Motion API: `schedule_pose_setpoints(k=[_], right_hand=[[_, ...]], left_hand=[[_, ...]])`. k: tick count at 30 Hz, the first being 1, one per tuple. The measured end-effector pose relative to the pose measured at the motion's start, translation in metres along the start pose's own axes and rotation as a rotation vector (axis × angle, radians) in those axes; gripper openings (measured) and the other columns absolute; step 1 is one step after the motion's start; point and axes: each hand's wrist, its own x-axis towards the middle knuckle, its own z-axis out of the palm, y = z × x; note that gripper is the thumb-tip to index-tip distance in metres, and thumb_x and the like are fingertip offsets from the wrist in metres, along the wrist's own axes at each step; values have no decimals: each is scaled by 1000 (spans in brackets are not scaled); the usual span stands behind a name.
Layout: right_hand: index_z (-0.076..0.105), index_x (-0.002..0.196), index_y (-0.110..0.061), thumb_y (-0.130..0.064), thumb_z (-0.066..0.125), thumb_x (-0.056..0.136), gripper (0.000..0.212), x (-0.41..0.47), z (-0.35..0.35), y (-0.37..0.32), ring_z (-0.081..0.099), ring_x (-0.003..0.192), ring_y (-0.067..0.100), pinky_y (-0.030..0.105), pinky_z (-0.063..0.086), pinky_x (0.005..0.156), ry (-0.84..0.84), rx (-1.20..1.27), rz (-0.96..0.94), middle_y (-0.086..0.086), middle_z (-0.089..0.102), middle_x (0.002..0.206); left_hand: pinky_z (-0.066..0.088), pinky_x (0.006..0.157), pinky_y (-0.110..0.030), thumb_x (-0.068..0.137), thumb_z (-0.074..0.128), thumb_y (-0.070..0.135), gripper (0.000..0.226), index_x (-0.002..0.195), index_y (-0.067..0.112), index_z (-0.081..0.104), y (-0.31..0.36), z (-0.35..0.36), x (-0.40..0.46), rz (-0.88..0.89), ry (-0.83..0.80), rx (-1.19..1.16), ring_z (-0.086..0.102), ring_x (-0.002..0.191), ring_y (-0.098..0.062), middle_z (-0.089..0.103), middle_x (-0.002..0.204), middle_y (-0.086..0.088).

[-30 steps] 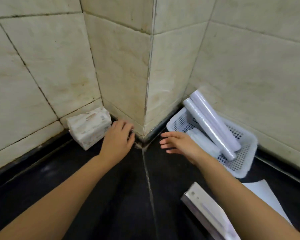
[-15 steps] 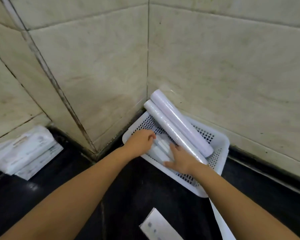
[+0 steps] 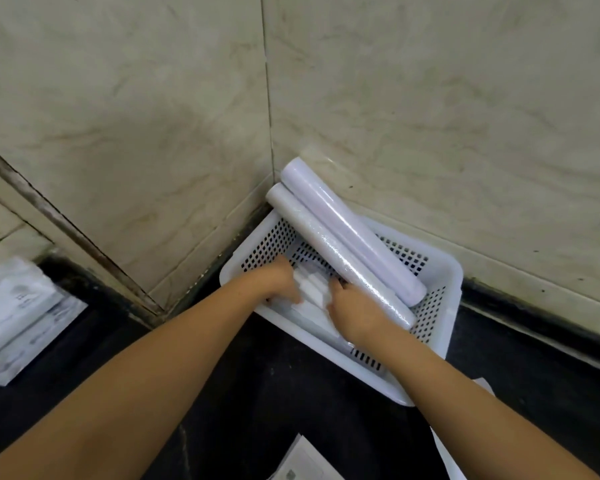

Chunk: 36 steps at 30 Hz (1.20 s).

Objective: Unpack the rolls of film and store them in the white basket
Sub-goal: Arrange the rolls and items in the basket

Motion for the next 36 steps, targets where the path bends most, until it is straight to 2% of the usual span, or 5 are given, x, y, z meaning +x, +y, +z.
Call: schedule_pose_setpoints(k=[6, 11, 16, 21, 36], right_hand=[[56, 108, -5, -22, 60, 88, 27, 6, -13, -1, 57, 81, 23, 29, 44, 67, -108, 139, 82, 11, 64, 100], [42, 136, -3, -32, 61, 88, 60, 3, -28, 17, 50, 120, 26, 27, 39, 91, -265, 456, 160, 12, 49, 137], [56, 120, -14, -31, 51, 94, 32, -5, -28, 22, 55, 92, 19, 28, 42, 80, -224, 644, 112, 5, 60, 108], [41, 137, -20, -49, 49, 91, 55, -11, -32, 17, 53, 117, 21, 38, 41, 104, -290, 648, 3, 2, 54, 133], [48, 117, -2, -8, 35, 97, 25, -2, -17, 15, 51, 83, 21, 30, 40, 73, -67, 346, 21, 13, 59, 102]], left_hand=[[44, 101, -40, 85, 65, 38, 75, 141, 2, 31, 10, 7, 3, -55, -108, 62, 50, 123, -32, 45, 141, -16], [51, 92, -36, 81, 70, 31, 55, 125, 4, 52, -7, 2, 1, -45, -123, -9, 60, 100, -26, 60, 112, -13], [50, 89, -36, 81, 68, 22, 48, 124, 6, 53, -13, 3, -2, 22, -47, -133, 60, 101, -27, 60, 117, -13], [48, 90, -37, 86, 58, 13, 24, 110, 8, 56, -17, 3, -5, 139, -122, -590, 55, 102, -24, 57, 108, -8], [33, 61, -29, 81, 62, 12, 28, 65, 21, 41, -33, -16, -17, 406, 54, -424, 41, 66, -14, 43, 71, 2]])
